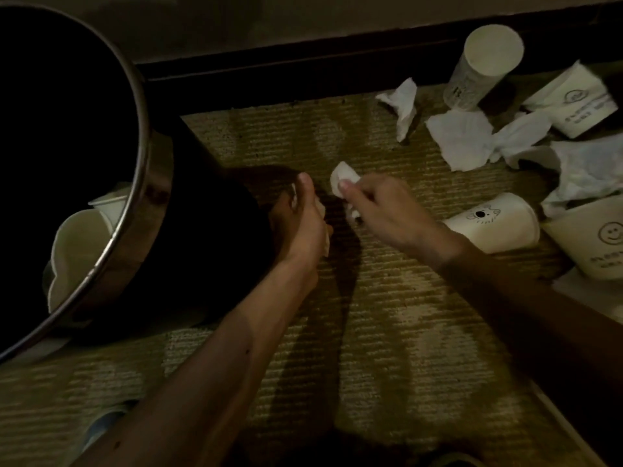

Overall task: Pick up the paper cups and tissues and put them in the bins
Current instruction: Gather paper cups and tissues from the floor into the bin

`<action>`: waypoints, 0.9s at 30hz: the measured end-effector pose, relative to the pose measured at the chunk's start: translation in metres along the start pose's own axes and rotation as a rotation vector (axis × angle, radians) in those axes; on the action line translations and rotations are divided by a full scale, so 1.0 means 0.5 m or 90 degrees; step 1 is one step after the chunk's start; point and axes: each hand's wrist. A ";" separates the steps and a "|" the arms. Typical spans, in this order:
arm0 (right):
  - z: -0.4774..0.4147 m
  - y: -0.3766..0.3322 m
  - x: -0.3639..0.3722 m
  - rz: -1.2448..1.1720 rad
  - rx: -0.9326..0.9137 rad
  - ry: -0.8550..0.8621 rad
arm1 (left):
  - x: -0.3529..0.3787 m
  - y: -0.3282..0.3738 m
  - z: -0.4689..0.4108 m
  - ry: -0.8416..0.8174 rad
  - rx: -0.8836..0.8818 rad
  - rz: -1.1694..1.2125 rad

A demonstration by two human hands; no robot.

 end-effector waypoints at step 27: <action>-0.134 0.054 -0.155 -0.202 0.179 -0.007 | 0.118 0.043 -0.041 -0.054 0.063 -0.034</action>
Point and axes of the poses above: each hand's wrist, its own z-axis away from the middle knuckle, its own x-axis out of the palm, y = z × x, and after that the axes turned 3 degrees about y, right-handed
